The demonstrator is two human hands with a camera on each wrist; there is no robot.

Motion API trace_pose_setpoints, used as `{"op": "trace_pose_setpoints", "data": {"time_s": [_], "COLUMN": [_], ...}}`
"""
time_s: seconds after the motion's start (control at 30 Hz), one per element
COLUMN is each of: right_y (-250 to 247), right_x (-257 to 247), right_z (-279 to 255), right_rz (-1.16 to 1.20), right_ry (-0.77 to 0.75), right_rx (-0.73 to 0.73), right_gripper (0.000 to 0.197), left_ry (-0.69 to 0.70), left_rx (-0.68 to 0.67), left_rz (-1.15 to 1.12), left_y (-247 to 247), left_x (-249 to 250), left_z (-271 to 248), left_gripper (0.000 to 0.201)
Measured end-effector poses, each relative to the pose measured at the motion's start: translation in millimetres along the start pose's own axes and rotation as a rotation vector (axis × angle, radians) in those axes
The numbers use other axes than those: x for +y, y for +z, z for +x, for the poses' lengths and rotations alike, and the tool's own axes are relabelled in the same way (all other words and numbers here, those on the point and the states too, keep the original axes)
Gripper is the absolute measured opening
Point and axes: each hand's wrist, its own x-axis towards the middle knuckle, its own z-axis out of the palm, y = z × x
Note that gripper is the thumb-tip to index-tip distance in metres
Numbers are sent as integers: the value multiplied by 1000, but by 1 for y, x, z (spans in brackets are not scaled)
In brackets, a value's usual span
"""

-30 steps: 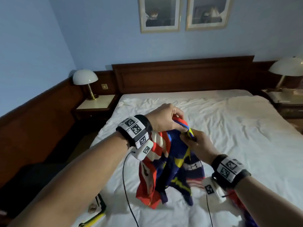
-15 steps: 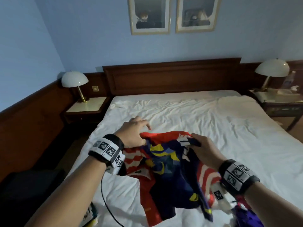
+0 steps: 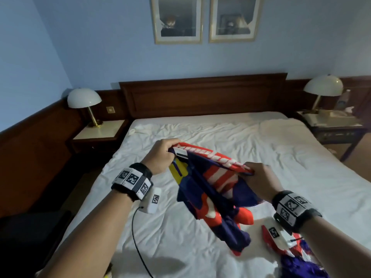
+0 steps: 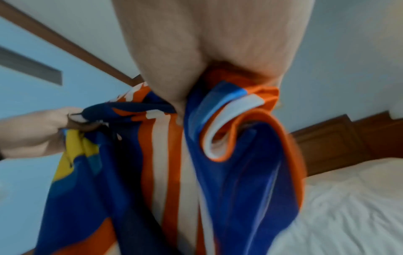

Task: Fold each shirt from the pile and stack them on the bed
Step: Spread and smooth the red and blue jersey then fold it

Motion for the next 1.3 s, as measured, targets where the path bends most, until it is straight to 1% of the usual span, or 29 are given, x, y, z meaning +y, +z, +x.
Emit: {"op": "trace_pose_setpoints", "data": {"time_s": [0.03,0.07,0.1,0.17,0.2,0.23,0.27,0.33,0.37,0.43,0.47,0.5,0.53,0.57,0.6,0.63,0.67,0.7,0.73,0.77,0.83,0.87,0.97,1.03,1.07,1.13,1.2,1.23,1.3], "right_y": [-1,-3,-4,-6,-7,-7,-5,3,8,17,19,20,21,21,21,20,20,21,23,25,30,31,29,25,24,21,19,18,16], "right_x": [1,-3,-12,-40,-56,-68,-76,-74,-65,-43,-31,-24,-19,-19,-24,-31,-41,-50,-56,-59,-55,-50,-33,-26,-24,-24,-29,-32,-38], "right_z": [1,3,5,8,10,11,11,11,11,8,7,5,4,3,2,1,-1,-2,-3,-4,-5,-6,-12,-16,-16,-13,-8,-6,0], "right_rz": [62,121,186,311,353,363,336,246,217,187,192,235,310,395,483,559,632,677,678,631,550,541,504,495,495,497,460,429,372], "right_ry": [-5,-23,-53,-114,-145,-186,-234,-312,-321,-265,-205,-138,-75,-52,-59,-74,-83,-91,-102,-129,-144,-120,-52,-58,-73,-108,-143,-166,-212], "right_rx": [62,107,119,103,99,95,86,62,58,92,117,142,171,202,217,201,163,105,52,19,-8,-17,-112,-162,-157,-152,-185,-203,-210], "right_gripper": [22,21,21,20,23,29,33,33,29,21,20,20,22,26,30,32,32,30,26,22,14,11,11,14,15,11,7,7,8], "left_ry": [-24,-35,-27,-37,-57,-73,-78,-71,-66,7,49,68,60,38,-8,-66,-114,-127,-107,-75,-38,-30,-35,-70,-116,-203,-257,-270,-230], "left_rx": [11,-11,-68,-261,-349,-391,-379,-232,-133,115,224,281,285,244,161,58,-38,-97,-104,-78,5,42,136,146,118,-5,-117,-151,-171], "left_rz": [12,32,49,-3,-38,-58,-53,-30,-58,-103,-92,-83,-91,-110,-130,-161,-204,-250,-289,-313,-330,-342,-397,-413,-458,-546,-542,-517,-425], "left_y": [-1,2,8,34,51,68,84,97,97,90,85,80,78,79,82,85,90,96,103,110,117,118,110,106,104,102,103,107,114], "left_x": [-2,-1,2,14,18,21,20,14,9,-4,-10,-13,-14,-15,-17,-18,-18,-17,-15,-12,-7,-7,-19,-26,-25,-17,-5,0,8], "left_z": [0,-2,-5,-10,-11,-12,-12,-11,-13,-20,-25,-30,-35,-40,-44,-47,-49,-50,-51,-51,-51,-52,-56,-56,-57,-55,-49,-45,-36], "left_gripper": [45,41,40,64,72,68,53,16,11,19,27,34,36,33,33,38,45,49,48,41,24,22,30,30,32,38,41,41,43]}}
